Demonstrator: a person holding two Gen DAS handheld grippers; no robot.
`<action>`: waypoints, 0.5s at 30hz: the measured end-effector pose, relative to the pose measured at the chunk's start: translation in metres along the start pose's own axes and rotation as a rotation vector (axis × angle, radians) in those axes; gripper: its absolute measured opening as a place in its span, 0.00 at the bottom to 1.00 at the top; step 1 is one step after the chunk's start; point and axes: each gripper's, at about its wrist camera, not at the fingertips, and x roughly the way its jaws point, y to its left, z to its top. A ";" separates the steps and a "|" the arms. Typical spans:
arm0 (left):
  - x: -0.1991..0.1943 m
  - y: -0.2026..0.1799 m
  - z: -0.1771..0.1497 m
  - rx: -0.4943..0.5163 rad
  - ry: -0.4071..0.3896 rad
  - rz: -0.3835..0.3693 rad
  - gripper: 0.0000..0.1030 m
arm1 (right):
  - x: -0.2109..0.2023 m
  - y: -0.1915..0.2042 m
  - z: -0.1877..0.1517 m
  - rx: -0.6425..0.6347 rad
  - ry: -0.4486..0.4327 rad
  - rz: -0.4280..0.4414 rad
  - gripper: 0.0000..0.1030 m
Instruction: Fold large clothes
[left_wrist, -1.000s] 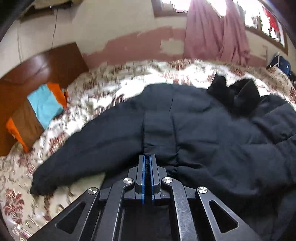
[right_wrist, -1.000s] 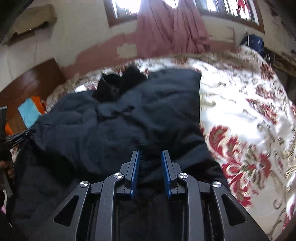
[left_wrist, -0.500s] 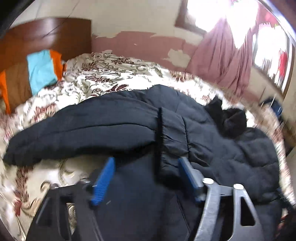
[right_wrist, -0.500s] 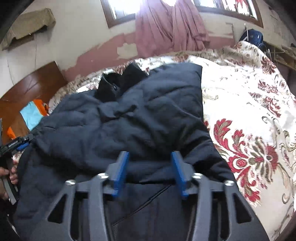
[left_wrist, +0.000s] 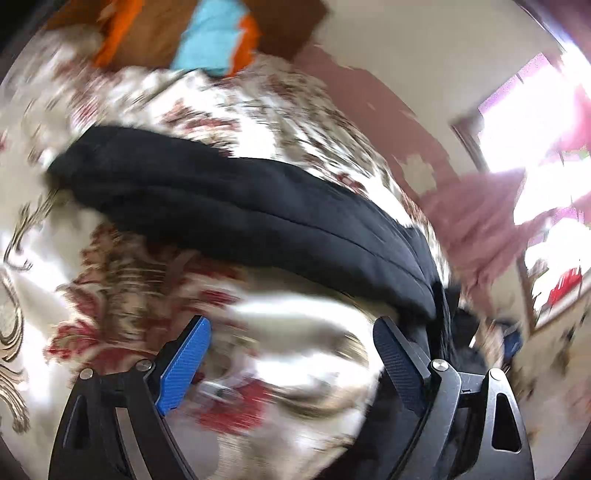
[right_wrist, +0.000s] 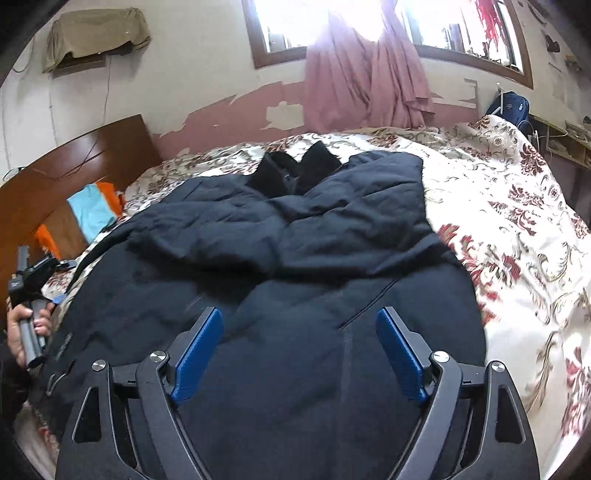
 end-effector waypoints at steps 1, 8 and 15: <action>0.000 0.014 0.005 -0.044 -0.008 -0.015 0.87 | -0.002 0.007 0.000 -0.015 0.006 -0.001 0.80; 0.022 0.109 0.039 -0.343 0.005 -0.075 0.87 | 0.013 0.081 0.027 -0.161 0.057 -0.037 0.80; 0.042 0.136 0.071 -0.455 0.002 -0.205 0.87 | 0.078 0.174 0.059 -0.217 0.060 -0.021 0.80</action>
